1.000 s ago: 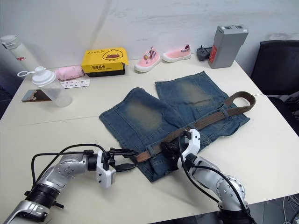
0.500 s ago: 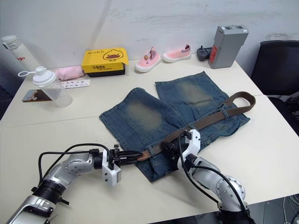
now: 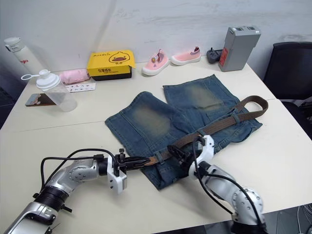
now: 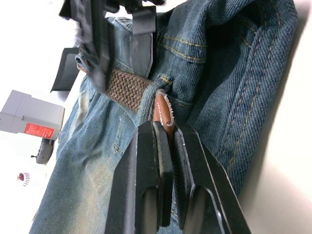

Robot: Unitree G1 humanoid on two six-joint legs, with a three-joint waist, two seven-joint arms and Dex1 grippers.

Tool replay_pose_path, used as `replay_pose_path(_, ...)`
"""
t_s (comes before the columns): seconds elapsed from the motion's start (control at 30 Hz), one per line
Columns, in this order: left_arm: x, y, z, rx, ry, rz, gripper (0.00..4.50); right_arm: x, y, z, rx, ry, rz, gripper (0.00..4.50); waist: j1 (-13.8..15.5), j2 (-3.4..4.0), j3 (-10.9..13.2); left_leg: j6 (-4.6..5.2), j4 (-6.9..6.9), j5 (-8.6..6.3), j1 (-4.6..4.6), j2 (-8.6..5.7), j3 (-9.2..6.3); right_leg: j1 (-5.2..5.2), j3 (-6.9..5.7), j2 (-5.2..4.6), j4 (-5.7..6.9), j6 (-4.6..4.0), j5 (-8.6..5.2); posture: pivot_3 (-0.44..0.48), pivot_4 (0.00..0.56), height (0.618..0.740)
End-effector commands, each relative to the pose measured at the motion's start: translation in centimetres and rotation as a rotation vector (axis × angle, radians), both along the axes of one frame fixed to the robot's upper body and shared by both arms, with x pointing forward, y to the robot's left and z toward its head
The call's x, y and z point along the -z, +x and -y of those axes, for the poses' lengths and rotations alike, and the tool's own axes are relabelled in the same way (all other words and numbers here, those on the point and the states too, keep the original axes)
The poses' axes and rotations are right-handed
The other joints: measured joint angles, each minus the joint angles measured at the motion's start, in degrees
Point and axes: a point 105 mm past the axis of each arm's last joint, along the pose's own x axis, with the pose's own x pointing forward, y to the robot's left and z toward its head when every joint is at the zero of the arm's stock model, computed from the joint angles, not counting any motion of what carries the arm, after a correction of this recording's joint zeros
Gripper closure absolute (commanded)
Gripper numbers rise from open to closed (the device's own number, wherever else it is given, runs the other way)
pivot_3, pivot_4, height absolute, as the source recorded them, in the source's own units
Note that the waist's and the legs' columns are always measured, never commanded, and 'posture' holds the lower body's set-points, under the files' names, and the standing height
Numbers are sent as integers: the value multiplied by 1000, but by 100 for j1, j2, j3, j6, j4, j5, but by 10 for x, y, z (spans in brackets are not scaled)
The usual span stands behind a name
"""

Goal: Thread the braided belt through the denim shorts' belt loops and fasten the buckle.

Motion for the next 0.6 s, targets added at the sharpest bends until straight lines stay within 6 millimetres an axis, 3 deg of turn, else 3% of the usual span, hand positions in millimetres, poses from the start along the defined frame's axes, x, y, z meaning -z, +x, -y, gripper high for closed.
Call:
replay_pose_path(0.03,-1,-2,-6,-16,-12,-16,4500,-24,-15,10,-119,-160,146,492,-5,-5,5,1,-3,0,1,-1,2,1,2,-2,-5,1,0,0,150,739)
replay_pose_path(0.07,-1,-2,-8,-19,-14,-22,4500,-27,-19,13,-151,-222,173,644,-3,-5,6,2,-3,-1,0,2,3,2,2,-2,-8,2,1,0,150,739)
replay_pose_path(0.2,-1,-4,-9,-18,-19,-35,4500,-18,-20,35,-203,-533,206,2488,-3,-18,13,-2,-11,1,-3,11,6,4,0,26,-17,2,0,0,150,739)
replay_pose_path(0.23,-1,-4,-8,-17,-20,-36,4500,-14,-18,43,-200,-610,206,2758,0,-19,15,-2,-10,1,-3,9,7,4,0,38,-16,2,0,0,150,739)
replay_pose_path(0.37,-2,-5,-9,-18,-29,-48,4500,3,-9,60,-200,-812,213,4464,3,-27,15,-7,-1,1,1,9,6,2,4,54,-23,9,4,0,150,739)
replay_pose_path(0.5,-2,-7,-12,-32,-37,-69,4500,23,-9,59,-274,-940,213,4464,1,-28,15,-13,-2,1,1,10,6,1,6,62,-28,8,4,0,150,739)
replay_pose_path(0.6,5,-10,-27,-66,-11,-102,4500,34,-9,53,-305,-962,199,4464,-12,-42,7,-20,-2,4,3,11,7,2,7,67,-27,7,3,0,150,739)
